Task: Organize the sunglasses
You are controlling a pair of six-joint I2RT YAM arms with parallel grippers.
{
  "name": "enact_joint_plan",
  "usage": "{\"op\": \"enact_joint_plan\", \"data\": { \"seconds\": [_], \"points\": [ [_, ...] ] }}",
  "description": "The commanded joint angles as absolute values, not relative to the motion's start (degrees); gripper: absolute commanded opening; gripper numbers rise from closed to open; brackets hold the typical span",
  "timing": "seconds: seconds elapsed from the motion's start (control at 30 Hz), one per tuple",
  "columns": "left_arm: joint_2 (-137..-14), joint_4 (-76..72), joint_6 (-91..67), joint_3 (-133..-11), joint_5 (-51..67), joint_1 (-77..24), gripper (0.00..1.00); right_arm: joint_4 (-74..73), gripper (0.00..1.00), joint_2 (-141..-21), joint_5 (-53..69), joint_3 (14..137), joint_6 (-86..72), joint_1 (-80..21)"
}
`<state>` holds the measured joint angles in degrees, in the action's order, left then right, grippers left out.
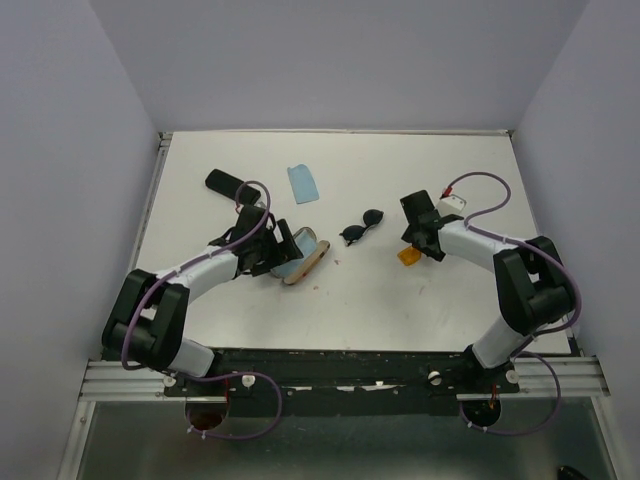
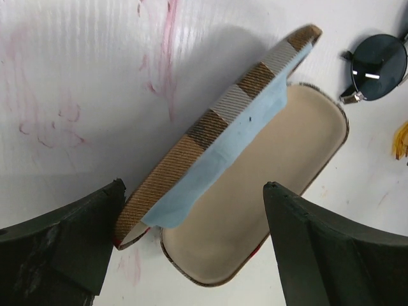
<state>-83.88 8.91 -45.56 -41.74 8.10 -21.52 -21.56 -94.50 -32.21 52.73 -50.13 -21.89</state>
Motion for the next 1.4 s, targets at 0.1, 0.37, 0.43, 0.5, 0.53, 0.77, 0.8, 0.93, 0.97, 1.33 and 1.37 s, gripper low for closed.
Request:
{"op": "enact_joint_plan", "data": {
  "seconds": [0.1, 0.37, 0.43, 0.5, 0.53, 0.77, 0.8, 0.93, 0.97, 1.33, 1.37],
  "points": [
    [-78.9, 4.7, -49.3, -38.0, 11.8, -24.7, 0.99, -21.1, 0.73, -96.4, -33.8, 55.0, -49.7, -21.5],
    [-77.3, 4.8, -50.8, -37.1, 10.5, -27.5, 0.99, -21.4, 0.61, -98.2, -33.8, 55.7, -49.2, -21.5],
    [-77.5, 4.8, -51.1, -37.2, 10.3, -29.0, 0.99, -21.4, 0.58, -98.2, -34.0, 55.7, -49.3, -21.4],
    [-77.9, 4.8, -51.3, -37.4, 10.2, -30.1, 0.99, -21.6, 0.54, -98.3, -34.5, 55.8, -49.2, -21.4],
    [-78.0, 4.9, -51.4, -37.5, 10.3, -30.6, 0.99, -21.8, 0.52, -98.3, -34.5, 55.7, -49.2, -21.5],
    [-77.7, 5.7, -51.8, -37.4, 9.5, -31.7, 0.99, -23.0, 0.3, -97.5, -34.4, 56.0, -48.7, -21.5],
    [-77.3, 5.9, -51.8, -37.3, 9.2, -31.7, 0.99, -22.9, 0.25, -97.2, -34.1, 55.9, -48.4, -21.5],
    [-75.1, 8.6, -51.7, -37.4, 7.1, -31.7, 0.99, -22.6, 0.15, -95.3, -32.1, 55.5, -46.9, -21.6],
    [-74.0, 9.6, -51.7, -37.3, 6.7, -31.7, 0.99, -22.2, 0.12, -94.6, -31.6, 55.3, -46.4, -21.6],
    [-63.7, 12.6, -51.5, -33.7, 2.1, -27.4, 0.99, -6.9, 0.02, -79.1, -8.4, 48.6, -35.4, -22.5],
    [-64.2, 12.4, -51.4, -33.9, 1.8, -26.8, 0.99, -5.3, 0.02, -78.2, -4.7, 48.5, -35.0, -22.8]
  ]
}}
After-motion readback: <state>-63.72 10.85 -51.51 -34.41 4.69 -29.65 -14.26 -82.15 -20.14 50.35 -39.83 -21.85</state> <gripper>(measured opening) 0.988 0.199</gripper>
